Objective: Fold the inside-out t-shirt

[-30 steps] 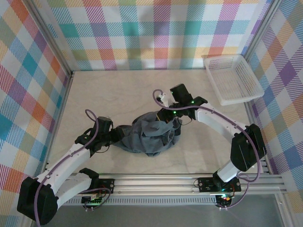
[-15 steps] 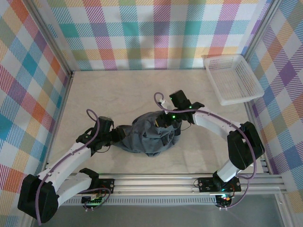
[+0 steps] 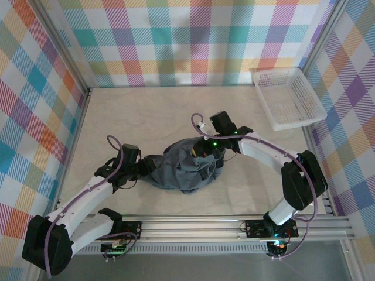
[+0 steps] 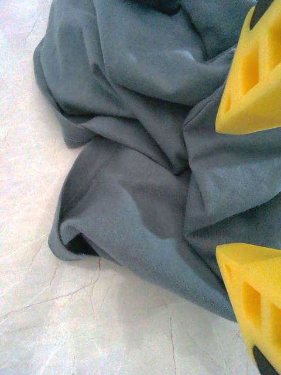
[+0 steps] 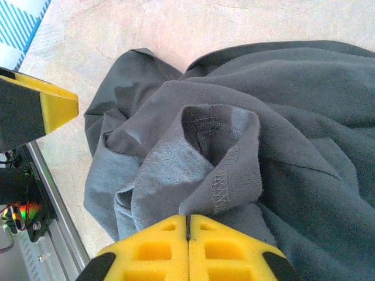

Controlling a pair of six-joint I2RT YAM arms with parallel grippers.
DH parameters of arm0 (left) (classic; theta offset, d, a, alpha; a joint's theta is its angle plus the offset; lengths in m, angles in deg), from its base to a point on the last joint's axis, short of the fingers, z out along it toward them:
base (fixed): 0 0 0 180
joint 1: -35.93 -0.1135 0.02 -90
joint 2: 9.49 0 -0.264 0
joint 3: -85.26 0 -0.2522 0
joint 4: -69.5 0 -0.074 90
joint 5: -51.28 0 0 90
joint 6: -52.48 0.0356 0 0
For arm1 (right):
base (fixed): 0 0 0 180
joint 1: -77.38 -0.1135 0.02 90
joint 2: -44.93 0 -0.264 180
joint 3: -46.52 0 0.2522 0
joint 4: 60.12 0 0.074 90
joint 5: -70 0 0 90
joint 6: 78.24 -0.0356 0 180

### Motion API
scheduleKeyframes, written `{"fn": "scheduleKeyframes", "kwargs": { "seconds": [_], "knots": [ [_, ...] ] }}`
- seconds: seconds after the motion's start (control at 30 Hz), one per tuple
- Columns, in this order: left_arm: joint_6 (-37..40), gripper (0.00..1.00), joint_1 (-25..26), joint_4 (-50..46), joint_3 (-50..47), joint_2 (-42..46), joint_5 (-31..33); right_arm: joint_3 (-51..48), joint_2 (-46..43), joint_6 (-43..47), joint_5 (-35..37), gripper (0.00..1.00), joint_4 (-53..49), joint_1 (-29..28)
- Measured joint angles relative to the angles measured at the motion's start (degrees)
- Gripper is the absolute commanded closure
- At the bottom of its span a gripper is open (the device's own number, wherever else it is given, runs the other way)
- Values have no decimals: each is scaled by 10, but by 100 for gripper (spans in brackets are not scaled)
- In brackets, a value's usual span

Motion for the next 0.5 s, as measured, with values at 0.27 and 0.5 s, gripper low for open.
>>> {"fn": "scheduleKeyframes", "kwargs": {
  "seconds": [0.27,0.5],
  "knots": [
    [-4,47,0,7,0,0,-2,-9,-8,0,0,78,-4,0],
    [-4,46,0,7,0,-1,-4,-10,-8,0,-2,76,-9,0]
  ]
}}
